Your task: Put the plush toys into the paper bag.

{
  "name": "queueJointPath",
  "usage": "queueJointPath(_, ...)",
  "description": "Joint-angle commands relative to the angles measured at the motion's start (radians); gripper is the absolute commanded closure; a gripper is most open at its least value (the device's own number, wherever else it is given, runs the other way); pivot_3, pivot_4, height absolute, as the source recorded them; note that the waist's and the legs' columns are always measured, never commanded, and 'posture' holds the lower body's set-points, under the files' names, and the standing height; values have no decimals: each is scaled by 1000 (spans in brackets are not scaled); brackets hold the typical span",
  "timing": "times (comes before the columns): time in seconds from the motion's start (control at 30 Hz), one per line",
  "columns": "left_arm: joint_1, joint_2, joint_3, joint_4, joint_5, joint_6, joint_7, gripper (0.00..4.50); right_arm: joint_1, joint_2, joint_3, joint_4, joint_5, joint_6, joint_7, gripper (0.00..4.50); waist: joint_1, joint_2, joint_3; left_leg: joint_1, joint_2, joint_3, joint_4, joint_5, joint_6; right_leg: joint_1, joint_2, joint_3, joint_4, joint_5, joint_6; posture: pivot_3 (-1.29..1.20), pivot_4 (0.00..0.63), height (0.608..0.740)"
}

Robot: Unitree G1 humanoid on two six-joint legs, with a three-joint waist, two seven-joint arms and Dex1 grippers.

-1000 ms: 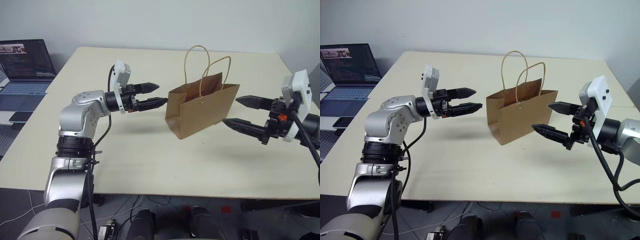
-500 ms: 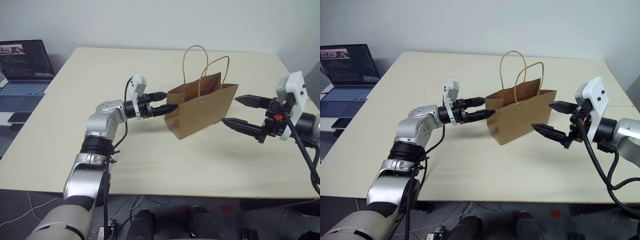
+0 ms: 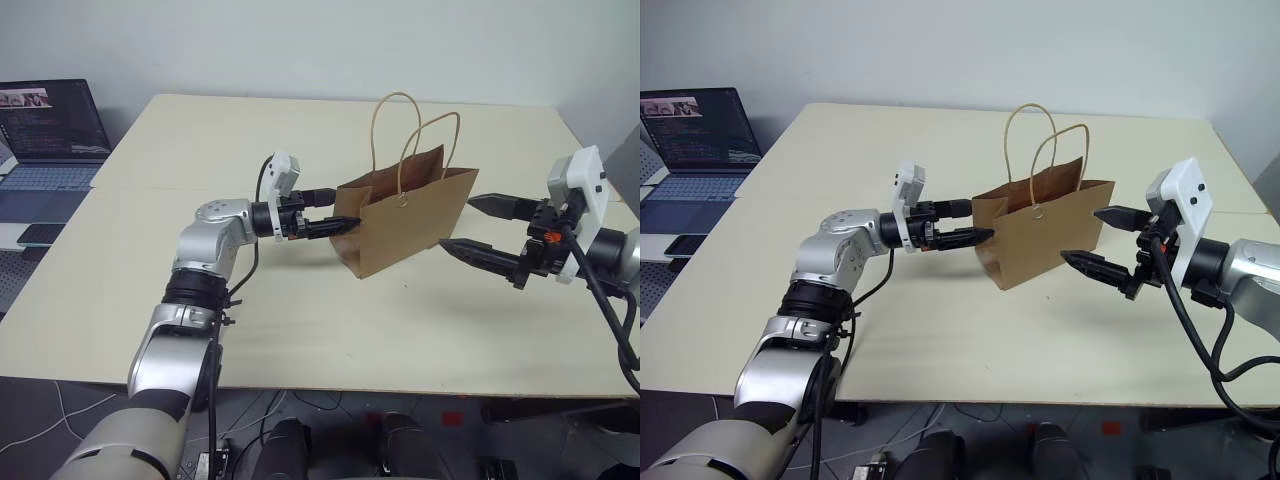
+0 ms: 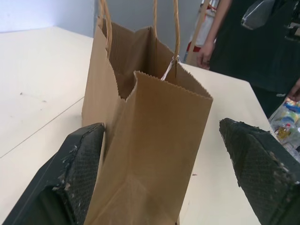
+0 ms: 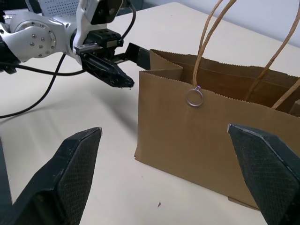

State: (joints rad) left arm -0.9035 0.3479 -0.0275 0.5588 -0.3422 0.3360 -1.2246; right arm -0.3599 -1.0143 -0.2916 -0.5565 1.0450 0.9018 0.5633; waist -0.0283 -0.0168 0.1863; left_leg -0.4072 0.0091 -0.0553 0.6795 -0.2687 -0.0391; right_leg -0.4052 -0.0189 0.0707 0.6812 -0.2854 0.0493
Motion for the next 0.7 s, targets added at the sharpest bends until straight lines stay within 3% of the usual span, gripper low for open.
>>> queueJointPath(0.03, 6, -26, -3, -60, 4, -20, 46, 300, -20, 0, -15, -20, -1, -2, -2, 0, 0, 0, 0, 0, 0, 0, 0, 0, 0, 0, 0, 0, 0, 0, 0, 0, 150, 740)
queueJointPath(0.4, 44, -89, 12, -81, 13, -45, 175, 300, -26, 1, -22, -22, -7, 5, -1, 0, 0, 0, 0, 0, 0, 0, 0, 0, 0, 0, 0, 0, 0, 0, 0, 0, 150, 740)
queueJointPath(0.5, 51, -87, 0, -89, 12, -42, 162, 861, -21, -7, -30, -29, 3, 10, 10, 0, 0, 0, 0, 0, 0, 0, 0, 0, 0, 0, 0, 0, 0, 0, 0, 0, 150, 740)
queueJointPath(0.7, 49, -83, 1, -89, 8, -41, 148, 2611, -6, -20, -43, -43, 6, 14, 30, 0, 0, 0, 0, 0, 0, 0, 0, 0, 0, 0, 0, 0, 0, 0, 0, 0, 150, 740)
